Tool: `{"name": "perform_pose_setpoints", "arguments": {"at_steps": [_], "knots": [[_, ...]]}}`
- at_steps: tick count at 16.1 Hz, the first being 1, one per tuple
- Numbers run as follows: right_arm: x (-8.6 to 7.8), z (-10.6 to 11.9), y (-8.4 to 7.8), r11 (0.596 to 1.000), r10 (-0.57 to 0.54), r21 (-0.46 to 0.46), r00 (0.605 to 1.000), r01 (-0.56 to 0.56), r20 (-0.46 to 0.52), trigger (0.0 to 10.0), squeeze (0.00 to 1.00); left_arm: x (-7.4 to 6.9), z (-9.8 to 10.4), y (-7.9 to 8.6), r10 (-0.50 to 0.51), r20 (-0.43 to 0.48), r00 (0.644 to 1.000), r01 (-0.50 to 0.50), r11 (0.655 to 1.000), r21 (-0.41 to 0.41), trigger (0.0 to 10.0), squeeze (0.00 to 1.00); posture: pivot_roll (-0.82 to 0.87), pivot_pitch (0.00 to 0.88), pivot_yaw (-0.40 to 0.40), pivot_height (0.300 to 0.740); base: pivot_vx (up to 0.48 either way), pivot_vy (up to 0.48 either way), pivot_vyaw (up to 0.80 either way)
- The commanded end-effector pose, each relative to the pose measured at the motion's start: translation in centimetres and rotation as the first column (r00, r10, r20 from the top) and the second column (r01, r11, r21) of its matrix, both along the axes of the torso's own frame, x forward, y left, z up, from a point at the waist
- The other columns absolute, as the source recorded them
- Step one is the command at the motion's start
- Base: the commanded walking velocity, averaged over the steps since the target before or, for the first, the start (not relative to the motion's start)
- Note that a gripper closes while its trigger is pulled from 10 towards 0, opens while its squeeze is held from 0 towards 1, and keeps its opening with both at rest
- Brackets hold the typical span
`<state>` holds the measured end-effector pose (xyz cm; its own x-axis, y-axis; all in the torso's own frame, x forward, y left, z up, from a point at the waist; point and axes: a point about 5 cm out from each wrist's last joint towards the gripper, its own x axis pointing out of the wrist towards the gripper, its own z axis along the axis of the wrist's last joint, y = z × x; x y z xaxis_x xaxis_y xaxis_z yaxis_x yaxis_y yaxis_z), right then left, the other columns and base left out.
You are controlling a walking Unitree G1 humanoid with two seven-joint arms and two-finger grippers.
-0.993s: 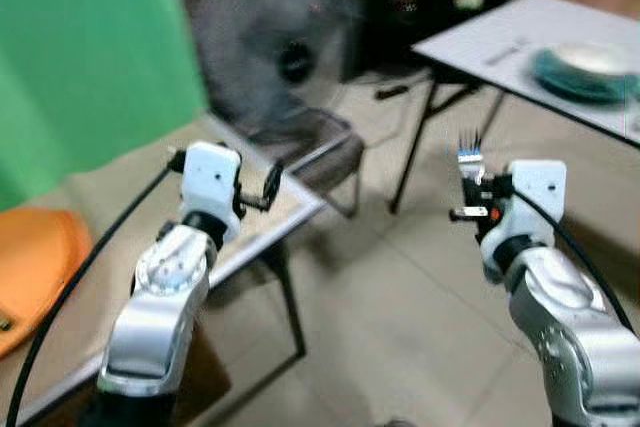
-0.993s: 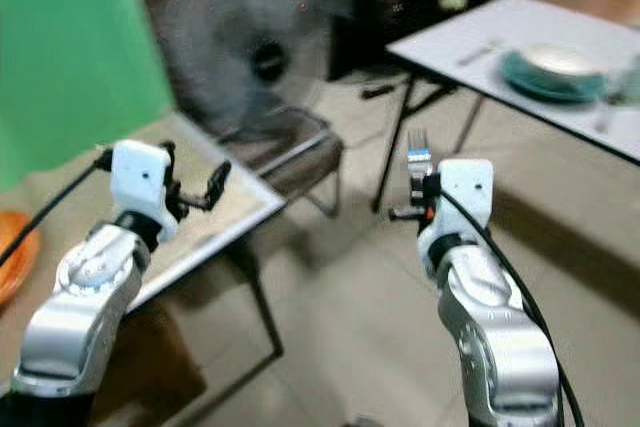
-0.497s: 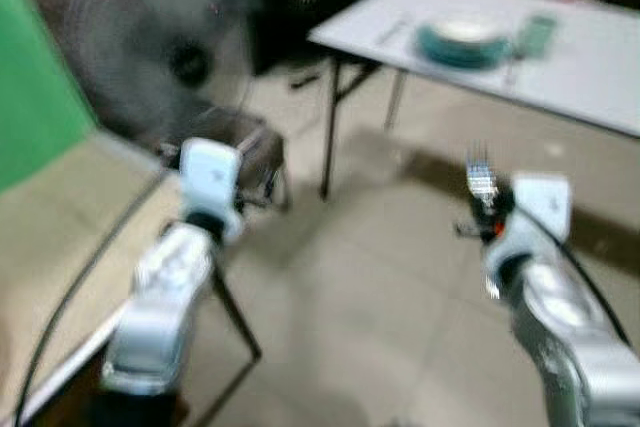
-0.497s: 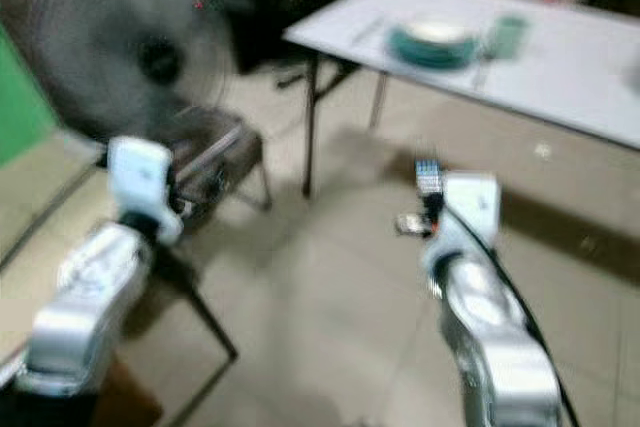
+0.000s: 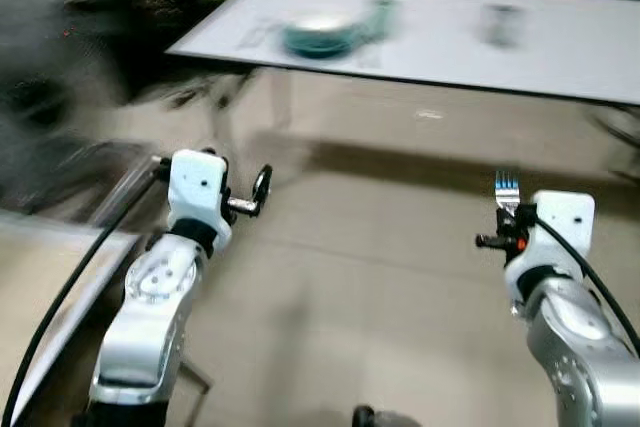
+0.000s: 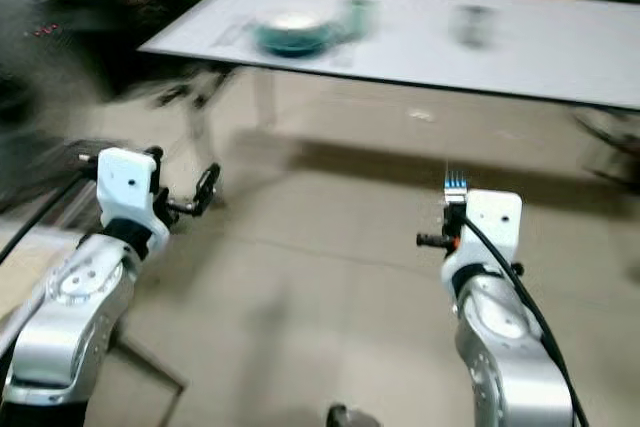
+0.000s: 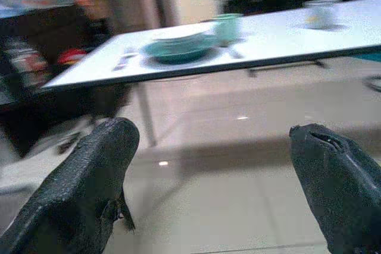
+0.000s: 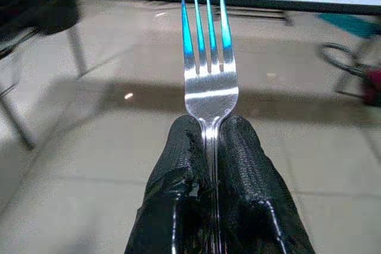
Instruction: Setting the table
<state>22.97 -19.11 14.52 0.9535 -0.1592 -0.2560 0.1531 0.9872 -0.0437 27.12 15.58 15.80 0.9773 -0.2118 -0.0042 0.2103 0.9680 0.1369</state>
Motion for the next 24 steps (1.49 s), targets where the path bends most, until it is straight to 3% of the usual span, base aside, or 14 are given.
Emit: {"name": "perform_pose_setpoints", "arguments": {"at_steps": [1,3,9,20,24], "knots": [[0.4,0.7,0.2,1.0,0.002,-0.004,0.999,-0.001,0.039,10.0,0.0,0.1,0.2,-0.2,-0.014,0.007,1.0,0.014,1.0,-0.002,10.0,0.0,0.04,0.0,0.042,0.74,0.296,0.0,-0.74],[0.7,1.2,0.0,1.0,0.006,-0.003,0.998,-0.006,0.064,10.0,0.0,0.3,0.3,-0.9,-0.033,0.014,0.999,0.033,0.999,-0.012,10.0,0.0,0.04,0.0,0.043,0.74,0.294,0.0,-0.25],[1.4,1.9,0.2,0.999,0.052,-0.02,0.994,-0.05,0.095,10.0,0.0,0.3,0.3,-1.0,-0.041,0.014,0.999,0.041,0.999,-0.01,10.0,0.0,0.04,0.0,0.037,0.74,0.294,0.0,0.0],[1.8,1.4,0.4,0.998,0.067,-0.025,0.996,-0.065,0.061,10.0,0.0,0.4,0.1,-1.4,-0.061,0.003,0.998,0.061,0.998,-0.006,10.0,0.0,0.03,0.0,0.052,0.74,0.294,0.0,0.0],[1.9,1.3,0.2,0.999,0.048,-0.015,0.997,-0.048,0.053,10.0,0.0,0.4,0.1,-1.5,-0.061,0.002,0.998,0.061,0.998,-0.012,10.0,0.0,0.03,0.0,0.047,0.74,0.295,0.0,-0.72]]}}
